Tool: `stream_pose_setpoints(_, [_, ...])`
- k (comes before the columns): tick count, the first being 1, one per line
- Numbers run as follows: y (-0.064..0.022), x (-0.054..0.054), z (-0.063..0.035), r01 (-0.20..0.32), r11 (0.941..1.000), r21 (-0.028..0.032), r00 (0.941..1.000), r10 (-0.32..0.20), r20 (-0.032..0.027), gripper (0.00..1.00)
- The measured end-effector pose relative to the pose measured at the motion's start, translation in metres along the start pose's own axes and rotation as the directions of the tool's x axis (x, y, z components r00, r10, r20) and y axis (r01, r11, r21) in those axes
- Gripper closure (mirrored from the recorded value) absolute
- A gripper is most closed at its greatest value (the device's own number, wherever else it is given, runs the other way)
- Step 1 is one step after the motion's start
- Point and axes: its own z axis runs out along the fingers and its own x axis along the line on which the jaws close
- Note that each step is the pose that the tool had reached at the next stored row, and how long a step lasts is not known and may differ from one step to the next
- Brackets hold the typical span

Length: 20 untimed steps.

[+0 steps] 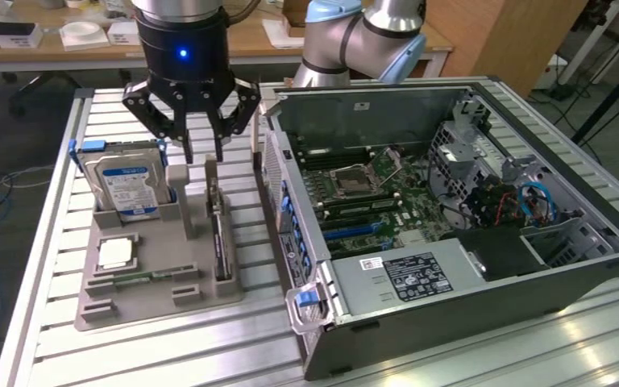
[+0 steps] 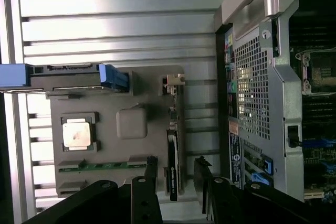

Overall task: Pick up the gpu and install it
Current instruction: 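Pick up the gpu and move the gpu toward the slot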

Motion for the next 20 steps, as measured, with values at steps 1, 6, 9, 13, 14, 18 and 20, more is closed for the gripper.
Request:
stream_pose_setpoints(1, [-0.0007,0.0,0.0007,0.0,1.0,0.0,1.0,0.0,0.0,0.59])
stream_pose_setpoints(6, [-0.0037,0.0,0.0045,0.0,1.0,0.0001,1.0,0.0,-0.0001,0.59])
stream_pose_setpoints(9, [-0.0053,0.0,0.007,0.0,1.0,0.0001,1.0,0.0,0.0,0.59])
stream_pose_setpoints(13, [-0.0068,0.0,0.0108,0.0,1.0,0.0,1.0,0.0,0.0001,0.59])
stream_pose_setpoints(14, [-0.0069,0.0,0.0117,0.0,1.0,-0.0001,1.0,0.0,0.0001,0.59])
stream_pose_setpoints(18, [-0.0084,0.001,0.0154,0.0,1.0,0.0002,1.0,0.0,-0.0002,0.59])
stream_pose_setpoints(20, [-0.0092,0.001,0.0178,0.0,1.0,0.0,1.0,0.0,0.0001,0.59])
